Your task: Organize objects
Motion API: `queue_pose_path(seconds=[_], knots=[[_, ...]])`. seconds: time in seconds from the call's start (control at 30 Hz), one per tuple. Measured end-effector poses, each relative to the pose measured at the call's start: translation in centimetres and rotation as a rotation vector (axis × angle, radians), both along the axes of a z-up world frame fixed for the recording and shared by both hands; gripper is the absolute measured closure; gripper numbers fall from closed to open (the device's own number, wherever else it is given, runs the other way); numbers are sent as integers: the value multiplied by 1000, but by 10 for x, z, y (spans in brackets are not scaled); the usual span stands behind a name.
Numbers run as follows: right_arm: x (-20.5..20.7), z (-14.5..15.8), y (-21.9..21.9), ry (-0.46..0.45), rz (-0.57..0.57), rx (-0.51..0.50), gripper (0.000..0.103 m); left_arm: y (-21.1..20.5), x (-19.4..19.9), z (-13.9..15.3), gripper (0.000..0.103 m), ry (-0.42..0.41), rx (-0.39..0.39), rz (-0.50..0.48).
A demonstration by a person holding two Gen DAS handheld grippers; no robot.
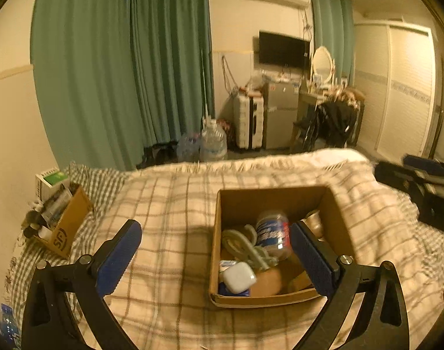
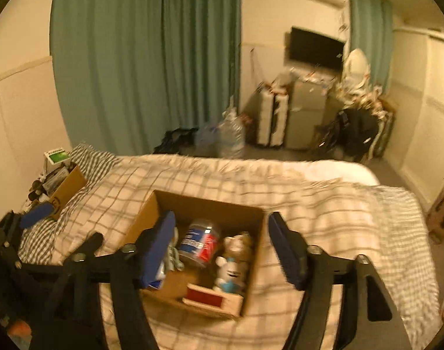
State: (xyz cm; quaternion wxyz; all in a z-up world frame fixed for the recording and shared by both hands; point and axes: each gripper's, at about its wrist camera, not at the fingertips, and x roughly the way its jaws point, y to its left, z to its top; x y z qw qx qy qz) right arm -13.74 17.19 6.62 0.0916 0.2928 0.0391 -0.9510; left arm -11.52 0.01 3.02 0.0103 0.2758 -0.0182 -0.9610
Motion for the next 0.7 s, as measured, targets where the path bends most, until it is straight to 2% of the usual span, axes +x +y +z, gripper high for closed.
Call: queue_pose_path(seconds=[0.1, 0.2, 0.3, 0.4, 0.6, 0.7], knots=[[31, 19, 18, 54, -71, 45, 16, 6, 20, 19, 0, 44, 23, -9], [59, 34, 32, 122, -111, 74, 11, 12, 34, 28, 0, 69, 34, -6], [75, 38, 44, 157, -120, 61, 6, 20, 46, 32, 0, 83, 35, -10], [80, 32, 50, 169, -121, 54, 0, 27, 53, 32, 0, 95, 28, -7], [83, -3, 54, 206, -123, 89, 0, 42, 58, 13, 0, 116, -7, 9], [80, -23, 57, 211, -120, 88, 0, 46, 54, -2, 0, 101, -8, 18]])
